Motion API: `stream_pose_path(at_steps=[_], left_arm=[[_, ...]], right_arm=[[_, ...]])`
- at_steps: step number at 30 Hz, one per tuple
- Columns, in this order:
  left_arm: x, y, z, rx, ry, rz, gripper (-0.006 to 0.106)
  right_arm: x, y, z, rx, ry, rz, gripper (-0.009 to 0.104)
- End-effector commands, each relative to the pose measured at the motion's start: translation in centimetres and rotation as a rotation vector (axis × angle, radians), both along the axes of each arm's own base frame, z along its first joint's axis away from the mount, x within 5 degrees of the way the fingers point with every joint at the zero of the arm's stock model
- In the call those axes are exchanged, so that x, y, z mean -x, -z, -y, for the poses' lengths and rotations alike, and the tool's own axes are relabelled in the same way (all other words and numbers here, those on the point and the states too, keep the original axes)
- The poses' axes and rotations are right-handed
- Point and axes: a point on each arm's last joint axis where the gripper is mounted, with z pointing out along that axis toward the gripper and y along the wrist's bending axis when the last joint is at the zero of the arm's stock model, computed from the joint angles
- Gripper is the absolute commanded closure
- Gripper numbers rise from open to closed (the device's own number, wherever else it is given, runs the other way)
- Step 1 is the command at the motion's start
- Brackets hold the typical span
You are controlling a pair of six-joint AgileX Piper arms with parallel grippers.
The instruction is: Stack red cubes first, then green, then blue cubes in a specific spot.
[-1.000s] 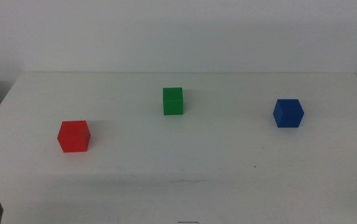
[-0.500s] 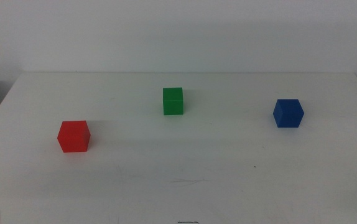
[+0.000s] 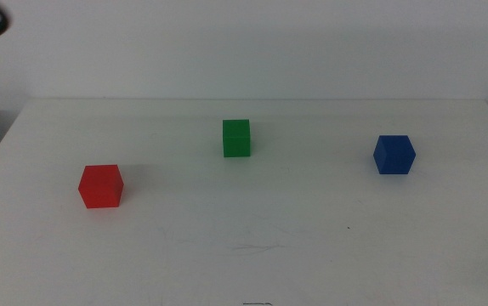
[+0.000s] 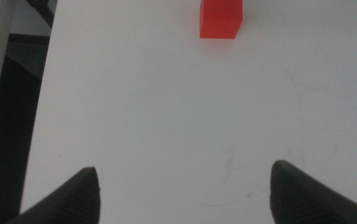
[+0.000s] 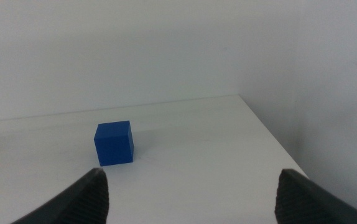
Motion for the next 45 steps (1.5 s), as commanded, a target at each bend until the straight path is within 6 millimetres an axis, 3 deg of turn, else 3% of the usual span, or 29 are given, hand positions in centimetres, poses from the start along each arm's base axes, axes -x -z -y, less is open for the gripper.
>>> stream_pose_path(at_steps=[1,8,21,29,36,45], left_arm=[[-1.9,-1.3,0.0,-0.017,0.041,-0.001,0.007],[-6.8,-0.3,0.2,0.026,0.061,-0.127,0.007],[-16.0,3.7,0.6,0.132,0.045,-0.294,0.007],[-22.0,6.6,2.8,0.017,0.076,-0.367,0.007],[-25.4,9.5,3.6,0.023,0.070,-0.411,0.007],[-27.7,13.3,3.8,0.023,0.069,-0.417,0.007]], right_arm=[[0.1,-1.3,0.0,0.032,0.008,0.098,0.015],[0.1,-1.3,0.0,0.031,0.008,0.098,0.015],[0.1,-1.3,0.0,0.031,0.008,0.098,0.015],[0.1,-1.3,0.0,0.031,0.008,0.098,0.015],[0.1,-1.3,0.0,0.031,0.008,0.098,0.015],[0.1,-1.3,0.0,0.031,0.008,0.098,0.015]])
